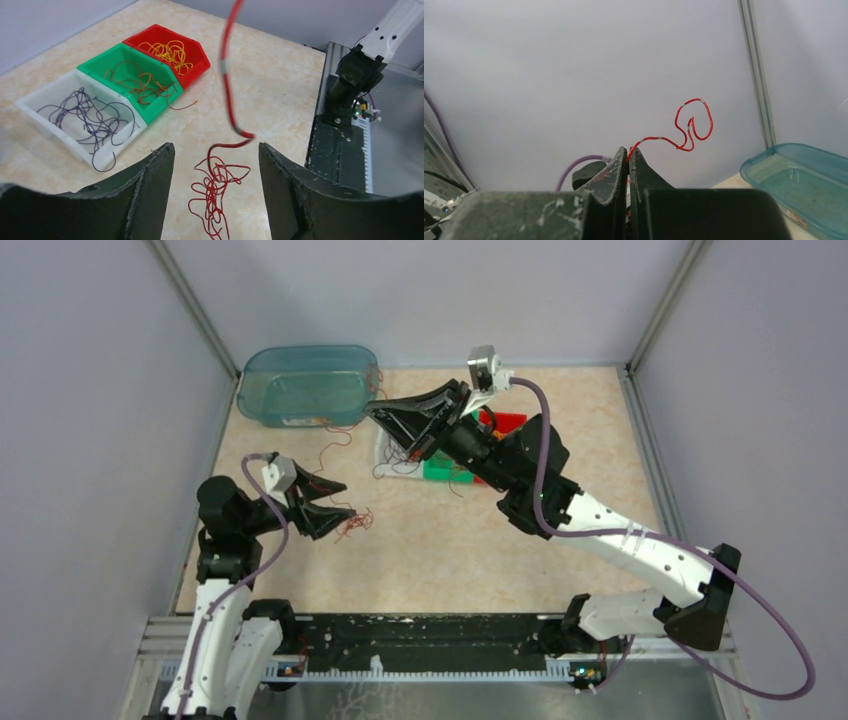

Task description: Untangle the cables

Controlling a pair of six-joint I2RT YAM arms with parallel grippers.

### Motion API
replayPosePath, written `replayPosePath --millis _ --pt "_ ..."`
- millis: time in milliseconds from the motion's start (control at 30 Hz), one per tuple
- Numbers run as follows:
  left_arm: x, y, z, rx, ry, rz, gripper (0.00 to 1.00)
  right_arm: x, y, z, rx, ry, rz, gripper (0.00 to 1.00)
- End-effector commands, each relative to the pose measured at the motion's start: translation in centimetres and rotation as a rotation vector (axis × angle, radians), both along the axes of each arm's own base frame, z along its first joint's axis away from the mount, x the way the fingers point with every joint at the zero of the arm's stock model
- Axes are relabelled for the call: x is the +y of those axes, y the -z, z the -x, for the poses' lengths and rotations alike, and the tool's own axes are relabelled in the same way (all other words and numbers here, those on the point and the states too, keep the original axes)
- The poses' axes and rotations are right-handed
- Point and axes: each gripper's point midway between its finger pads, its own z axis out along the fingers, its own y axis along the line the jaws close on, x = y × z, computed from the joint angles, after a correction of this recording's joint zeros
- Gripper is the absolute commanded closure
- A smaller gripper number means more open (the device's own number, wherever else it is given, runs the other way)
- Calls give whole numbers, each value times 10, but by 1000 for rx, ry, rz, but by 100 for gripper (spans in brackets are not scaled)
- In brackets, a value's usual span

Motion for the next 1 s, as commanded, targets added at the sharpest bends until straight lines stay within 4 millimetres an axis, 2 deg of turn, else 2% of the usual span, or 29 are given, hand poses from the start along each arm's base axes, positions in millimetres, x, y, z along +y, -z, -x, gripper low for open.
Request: replayPosePath --millis 0,33,100,167,200,333,400,533,633,700,800,967 --pt "-7 -15 4 67 70 56 37 -9 -30 9 -36 -38 -100 100" --pt "-8 -16 6 70 84 59 43 -7 -28 10 -31 -46 -102 100" --pt "-9 -20 7 60 98 63 65 -5 -24 9 -24 -56 -100 100" --pt "-9 -30 7 47 98 69 95 -3 -19 8 -14 -54 -89 100" --pt "-9 -36 6 45 95 72 100 -1 -14 6 -8 -47 -75 100" --pt "-11 -66 12 21 133 86 100 6 19 1 0 -33 34 68" --pt "-12 -83 14 -11 135 92 100 9 44 2 -10 -38 106 57" --pt "-12 -107 19 -27 138 122 100 9 94 1 -8 -38 218 53" --pt "-13 -114 21 -16 139 143 100 7 118 4 -8 -48 260 48" --pt "-12 -117 18 -35 125 145 100 7 123 12 -30 -83 277 44" --pt "-10 -124 13 -85 83 147 100 3 128 17 -74 -91 301 43" --pt "-13 -138 26 -141 153 115 100 -16 128 -3 -49 -31 302 42"
